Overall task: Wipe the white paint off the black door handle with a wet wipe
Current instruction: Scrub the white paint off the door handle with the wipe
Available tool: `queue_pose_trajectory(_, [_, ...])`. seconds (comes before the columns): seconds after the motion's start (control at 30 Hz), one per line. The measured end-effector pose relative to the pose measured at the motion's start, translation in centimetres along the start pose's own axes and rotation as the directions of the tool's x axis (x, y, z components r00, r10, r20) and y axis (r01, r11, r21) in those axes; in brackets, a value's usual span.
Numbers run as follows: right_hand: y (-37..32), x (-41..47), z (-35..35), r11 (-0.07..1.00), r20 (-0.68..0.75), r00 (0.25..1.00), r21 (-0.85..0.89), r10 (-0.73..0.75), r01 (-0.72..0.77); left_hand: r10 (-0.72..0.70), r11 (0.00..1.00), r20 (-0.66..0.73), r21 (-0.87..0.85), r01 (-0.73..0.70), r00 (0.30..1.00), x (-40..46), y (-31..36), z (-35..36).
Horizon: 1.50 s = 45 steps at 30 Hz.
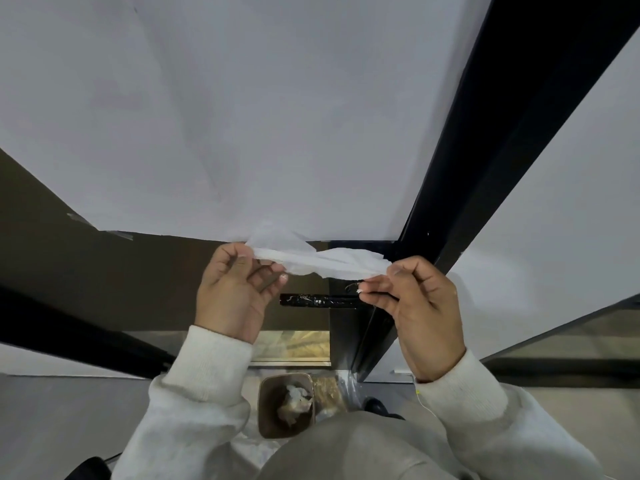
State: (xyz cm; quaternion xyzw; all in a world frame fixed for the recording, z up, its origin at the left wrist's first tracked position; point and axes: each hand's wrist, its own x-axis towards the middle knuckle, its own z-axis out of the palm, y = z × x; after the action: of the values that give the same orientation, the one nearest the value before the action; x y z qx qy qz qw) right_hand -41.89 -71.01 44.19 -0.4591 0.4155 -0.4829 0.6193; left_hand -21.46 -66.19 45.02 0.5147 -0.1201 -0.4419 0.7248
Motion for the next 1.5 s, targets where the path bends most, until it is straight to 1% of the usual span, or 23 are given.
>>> queue_pose_trajectory(0.07, [0.1,-0.2,0.1,0.999,-0.027,1.0,0.042,0.009,-0.008,0.032,0.997,-0.002,0.07,-0.032,0.999,-0.5,-0.2,0.3])
queue_pose_trajectory(0.13, [0.3,-0.4,0.2,0.998,-0.074,0.997,0.054,0.016,-0.012,0.127,0.95,-0.005,0.288,-0.121,0.992,-0.8,-0.9,0.2])
queue_pose_trajectory(0.17, [0.5,-0.5,0.2,1.0,-0.103,0.995,0.019,0.004,-0.002,0.198,0.885,0.037,0.423,-0.195,0.979,-1.0,-1.3,0.2])
queue_pose_trajectory(0.2, [0.7,-0.7,0.2,0.999,-0.134,0.991,-0.041,-0.022,0.017,0.259,0.797,0.12,0.534,-0.282,0.959,-1.1,-1.7,0.2])
queue_pose_trajectory(0.27, [1.2,-1.0,0.1,0.982,-0.181,0.978,-0.174,-0.106,0.075,0.303,0.591,0.308,0.682,-0.431,0.902,-1.6,-2.4,0.6])
queue_pose_trajectory(0.33, [1.8,-1.1,0.0,0.951,-0.207,0.958,-0.276,-0.197,0.136,0.331,0.393,0.421,0.752,-0.529,0.844,-2.2,-3.0,1.6])
queue_pose_trajectory(0.37, [2.1,-1.1,0.0,0.93,-0.214,0.948,-0.333,-0.235,0.156,0.349,0.333,0.449,0.761,-0.556,0.823,-2.4,-3.2,2.3])
queue_pose_trajectory(0.4, [2.4,-1.1,0.0,0.901,-0.215,0.937,-0.397,-0.274,0.172,0.365,0.298,0.462,0.764,-0.572,0.808,-2.5,-3.5,2.8])
queue_pose_trajectory(0.5, [2.8,-0.7,0.1,0.771,-0.163,0.902,-0.593,-0.399,0.234,0.395,0.29,0.439,0.774,-0.563,0.807,-2.2,-4.4,4.2])
queue_pose_trajectory(0.57, [3.1,-0.2,0.4,0.604,-0.033,0.888,-0.745,-0.459,0.285,0.389,0.308,0.437,0.767,-0.562,0.811,-1.6,-5.1,4.7])
queue_pose_trajectory(0.63, [3.6,0.2,1.0,0.477,0.094,0.888,-0.816,-0.45,0.328,0.375,0.301,0.496,0.734,-0.609,0.783,-1.2,-5.9,4.9])
queue_pose_trajectory(0.7, [4.1,0.8,1.3,0.367,0.188,0.882,-0.856,-0.432,0.363,0.376,0.258,0.565,0.697,-0.669,0.734,-0.9,-6.5,5.1])
queue_pose_trajectory(0.77, [4.2,1.3,1.5,0.209,0.26,0.887,-0.911,-0.382,0.356,0.368,0.184,0.624,0.678,-0.712,0.69,-0.7,-6.7,5.3])
queue_pose_trajectory(0.83, [3.8,1.8,1.5,0.102,0.271,0.902,-0.942,-0.335,0.32,0.331,0.1,0.676,0.669,-0.737,0.659,-0.6,-6.7,5.5])
queue_pose_trajectory(0.9, [3.1,1.9,1.8,0.07,0.246,0.927,-0.959,-0.285,0.276,0.287,0.077,0.684,0.681,-0.728,0.67,-0.2,-6.6,5.3])
queue_pose_trajectory(0.97, [2.8,1.9,2.0,0.06,0.244,0.943,-0.963,-0.226,0.263,0.245,0.132,0.662,0.701,-0.701,0.708,-0.2,-6.6,5.1])
queue_pose_trajectory(1.03, [2.9,1.7,1.8,0.081,0.232,0.96,-0.966,-0.159,0.247,0.213,0.147,0.675,0.693,-0.706,0.706,-0.5,-7.0,5.0])
queue_pose_trajectory(1.1, [3.1,1.6,1.2,0.115,0.187,0.974,-0.973,-0.127,0.202,0.194,0.097,0.713,0.67,-0.736,0.674,-0.8,-7.4,5.4])
queue_pose_trajectory(1.2, [3.5,1.8,0.7,0.188,0.168,0.979,-0.964,-0.119,0.189,0.162,0.001,0.741,0.66,-0.751,0.651,-0.9,-7.4,6.2])
queue_pose_trajectory(1.23, [3.7,1.9,0.5,0.197,0.164,0.98,-0.963,-0.111,0.184,0.16,-0.015,0.75,0.652,-0.758,0.642,-1.1,-7.3,6.4])
queue_pose_trajectory(1.33, [3.8,2.0,0.3,0.171,0.176,0.977,-0.966,-0.118,0.195,0.19,0.01,0.717,0.681,-0.732,0.67,-1.9,-7.3,6.3])
queue_pose_trajectory(1.43, [3.7,1.9,0.4,0.146,0.249,0.952,-0.95,-0.179,0.276,0.208,0.094,0.646,0.734,-0.672,0.734,-2.3,-7.5,6.0])
queue_pose_trajectory(1.5, [3.8,1.9,0.7,0.132,0.281,0.941,-0.942,-0.187,0.308,0.196,0.121,0.604,0.767,-0.63,0.772,-1.8,-7.8,5.6])
